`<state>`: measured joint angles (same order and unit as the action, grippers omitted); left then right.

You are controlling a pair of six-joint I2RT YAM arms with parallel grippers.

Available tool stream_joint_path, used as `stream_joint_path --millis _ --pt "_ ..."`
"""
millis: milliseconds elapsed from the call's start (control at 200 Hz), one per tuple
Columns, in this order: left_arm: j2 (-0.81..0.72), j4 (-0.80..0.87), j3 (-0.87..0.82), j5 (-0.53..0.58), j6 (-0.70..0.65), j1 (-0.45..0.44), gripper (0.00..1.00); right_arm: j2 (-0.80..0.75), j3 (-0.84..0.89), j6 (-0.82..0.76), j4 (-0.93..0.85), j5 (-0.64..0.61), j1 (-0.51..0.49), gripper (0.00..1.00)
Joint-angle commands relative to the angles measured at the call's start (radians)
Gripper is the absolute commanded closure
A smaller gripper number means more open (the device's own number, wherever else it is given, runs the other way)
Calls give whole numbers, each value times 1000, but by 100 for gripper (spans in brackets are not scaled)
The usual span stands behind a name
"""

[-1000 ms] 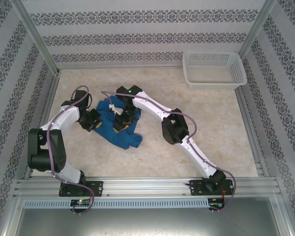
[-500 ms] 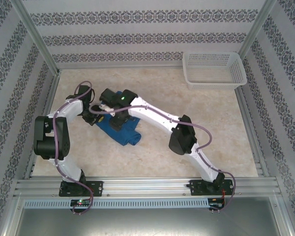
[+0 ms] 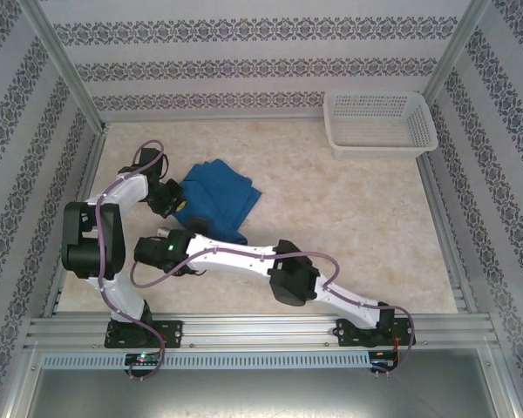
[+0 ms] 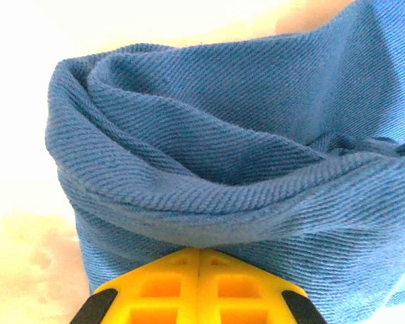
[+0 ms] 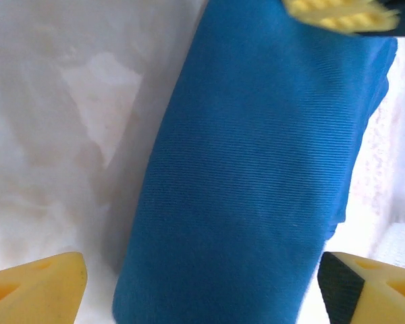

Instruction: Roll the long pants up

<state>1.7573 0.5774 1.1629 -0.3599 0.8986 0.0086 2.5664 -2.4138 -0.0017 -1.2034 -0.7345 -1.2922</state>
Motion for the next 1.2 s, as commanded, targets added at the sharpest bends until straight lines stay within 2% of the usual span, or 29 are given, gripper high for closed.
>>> stream_joint_path --millis 0,225,375,580,764,854,884,934,954,1194 --pt "6 -35 14 -4 7 -1 100 59 -49 28 -81 -155 10 9" --pt "-9 -34 10 -8 8 -1 100 141 -60 81 -122 -284 44 3" --pt "-14 -27 16 -7 7 -1 100 138 11 57 -34 -359 78 2" --pt "-18 -8 32 2 -3 0 100 135 82 -36 96 -359 130 7" --pt "-18 0 35 6 -6 2 100 112 117 -81 169 -268 172 29" --pt "-15 7 38 10 -8 3 100 99 131 -94 186 -238 190 46" --pt "-15 7 40 10 -10 3 100 93 139 -104 195 -226 196 57" --pt "-15 8 41 12 -10 4 100 81 150 -113 212 -220 204 91" --pt "-15 9 42 13 -9 4 100 78 153 -118 216 -218 207 100" --pt "-10 19 56 18 -13 7 100 5 167 -132 199 -143 226 100"
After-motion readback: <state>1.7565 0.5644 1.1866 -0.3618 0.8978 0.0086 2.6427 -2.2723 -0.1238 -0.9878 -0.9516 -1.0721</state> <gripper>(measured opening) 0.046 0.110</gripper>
